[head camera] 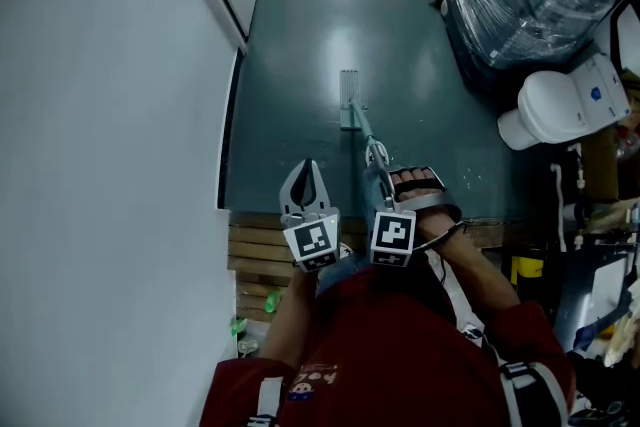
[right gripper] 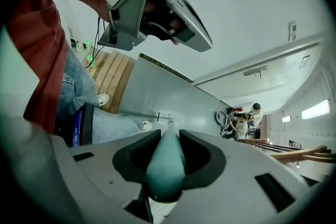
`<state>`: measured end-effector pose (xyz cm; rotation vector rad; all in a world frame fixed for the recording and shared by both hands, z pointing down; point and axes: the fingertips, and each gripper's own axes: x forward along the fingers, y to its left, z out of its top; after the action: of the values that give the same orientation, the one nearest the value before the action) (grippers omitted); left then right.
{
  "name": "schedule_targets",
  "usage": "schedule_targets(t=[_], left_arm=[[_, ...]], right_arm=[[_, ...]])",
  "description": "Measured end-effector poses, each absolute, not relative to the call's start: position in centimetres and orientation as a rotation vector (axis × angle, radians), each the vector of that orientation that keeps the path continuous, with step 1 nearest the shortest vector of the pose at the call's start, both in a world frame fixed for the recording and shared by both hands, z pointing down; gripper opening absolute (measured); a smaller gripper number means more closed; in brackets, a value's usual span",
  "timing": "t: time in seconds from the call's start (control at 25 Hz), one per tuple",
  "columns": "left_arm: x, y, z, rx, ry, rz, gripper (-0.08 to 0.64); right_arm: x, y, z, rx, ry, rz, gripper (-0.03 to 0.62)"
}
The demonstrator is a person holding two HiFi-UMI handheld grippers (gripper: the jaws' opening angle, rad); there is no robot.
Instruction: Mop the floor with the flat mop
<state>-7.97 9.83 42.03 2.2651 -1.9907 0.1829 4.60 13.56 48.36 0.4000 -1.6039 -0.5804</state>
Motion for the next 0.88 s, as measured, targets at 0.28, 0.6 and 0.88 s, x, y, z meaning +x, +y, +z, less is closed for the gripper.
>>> schedule_targets(t=[0.28,0.6,0.88], left_arm=[[-8.9,9.3,42.6,2.234,-2.004,0.205,0.015],[-9.9,8.6,43.9,2.209,-1.995,0.183,0.015],[-10.4,6.9,44.1,2.200,-1.998,0.233,0.015]], right_arm=[[3.9,12.7,48.7,0.417,-1.619,-0.560,0.117],[3.0,10.9,49.8,0.422,-1.602,-0.576,0.118],[3.1,8.3,50.8,0.431,-1.581,-0.577,0.117]])
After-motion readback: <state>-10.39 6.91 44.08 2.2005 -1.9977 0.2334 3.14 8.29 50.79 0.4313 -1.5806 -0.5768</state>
